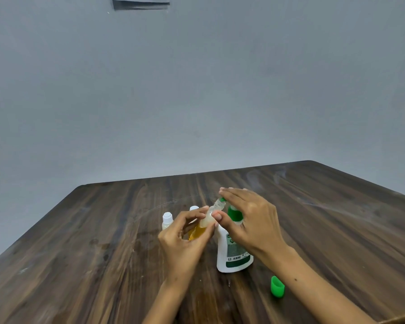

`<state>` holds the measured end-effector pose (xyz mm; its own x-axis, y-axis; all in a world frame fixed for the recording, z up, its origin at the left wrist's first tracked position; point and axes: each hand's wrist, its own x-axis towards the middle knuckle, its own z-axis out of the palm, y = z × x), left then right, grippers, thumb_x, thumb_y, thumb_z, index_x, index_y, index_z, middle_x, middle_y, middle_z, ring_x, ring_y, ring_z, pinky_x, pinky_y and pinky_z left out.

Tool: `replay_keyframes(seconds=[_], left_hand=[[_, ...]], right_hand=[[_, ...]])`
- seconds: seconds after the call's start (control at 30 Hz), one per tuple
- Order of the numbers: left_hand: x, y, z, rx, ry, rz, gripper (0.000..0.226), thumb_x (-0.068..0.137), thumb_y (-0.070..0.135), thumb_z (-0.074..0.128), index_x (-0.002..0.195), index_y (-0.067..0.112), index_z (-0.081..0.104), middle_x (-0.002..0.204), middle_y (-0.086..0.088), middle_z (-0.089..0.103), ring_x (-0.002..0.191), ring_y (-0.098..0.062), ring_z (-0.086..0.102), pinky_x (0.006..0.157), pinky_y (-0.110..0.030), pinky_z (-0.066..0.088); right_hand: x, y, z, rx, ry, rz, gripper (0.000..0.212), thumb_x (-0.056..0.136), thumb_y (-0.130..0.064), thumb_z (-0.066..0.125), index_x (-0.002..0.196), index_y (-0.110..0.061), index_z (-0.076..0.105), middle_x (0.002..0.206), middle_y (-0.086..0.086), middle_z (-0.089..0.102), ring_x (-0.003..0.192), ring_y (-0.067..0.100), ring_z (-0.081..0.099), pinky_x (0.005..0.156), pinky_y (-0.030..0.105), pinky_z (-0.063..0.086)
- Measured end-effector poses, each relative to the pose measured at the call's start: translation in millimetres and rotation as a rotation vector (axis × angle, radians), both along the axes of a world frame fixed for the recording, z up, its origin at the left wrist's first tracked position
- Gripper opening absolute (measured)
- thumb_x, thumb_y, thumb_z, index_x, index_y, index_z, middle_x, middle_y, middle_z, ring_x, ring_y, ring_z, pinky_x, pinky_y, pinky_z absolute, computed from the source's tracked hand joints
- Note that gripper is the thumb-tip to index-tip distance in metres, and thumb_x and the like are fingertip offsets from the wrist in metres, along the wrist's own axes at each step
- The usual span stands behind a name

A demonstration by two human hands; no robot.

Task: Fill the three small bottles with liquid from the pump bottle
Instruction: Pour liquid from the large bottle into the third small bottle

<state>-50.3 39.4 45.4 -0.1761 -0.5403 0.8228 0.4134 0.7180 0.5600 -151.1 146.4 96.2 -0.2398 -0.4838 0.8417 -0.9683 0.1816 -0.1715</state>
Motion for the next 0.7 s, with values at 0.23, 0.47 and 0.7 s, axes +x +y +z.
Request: replay_keyframes(seconds=[0.23, 0.47, 0.7], left_hand=[[0, -1, -1, 0.022, -0.004, -0.014, 0.028, 0.075, 0.032, 0.082, 0.088, 0.009, 0.072, 0.095, 0.008, 0.076, 0.092, -0.012, 0.073, 0.077, -0.032, 0.06], [0, -1, -1, 0.017, -0.018, -0.013, 0.022, 0.07, 0.022, 0.08, 0.088, 0.01, 0.072, 0.096, 0.01, 0.075, 0.091, -0.009, 0.073, 0.078, -0.027, 0.059], [0, 0, 0, 0.004, -0.017, -0.009, 0.023, 0.07, 0.019, 0.08, 0.087, 0.007, 0.072, 0.097, 0.009, 0.075, 0.091, -0.007, 0.072, 0.078, -0.022, 0.058]], right_hand=[[-2, 2, 4, -0.021, 0.034, 0.004, 0.078, 0.089, -0.073, 0.026, 0.108, -0.013, 0.072, 0.111, 0.0, 0.07, 0.101, 0.013, 0.065, 0.09, 0.024, 0.042], [1, 1, -4, -0.003, -0.034, 0.004, 0.079, 0.086, -0.077, 0.028, 0.107, -0.016, 0.072, 0.111, -0.005, 0.07, 0.1, 0.01, 0.065, 0.084, 0.018, 0.043], [3, 4, 3, 0.04, -0.018, -0.013, 0.082, 0.084, -0.079, 0.025, 0.11, -0.016, 0.071, 0.112, -0.003, 0.069, 0.1, 0.011, 0.064, 0.086, 0.018, 0.04]])
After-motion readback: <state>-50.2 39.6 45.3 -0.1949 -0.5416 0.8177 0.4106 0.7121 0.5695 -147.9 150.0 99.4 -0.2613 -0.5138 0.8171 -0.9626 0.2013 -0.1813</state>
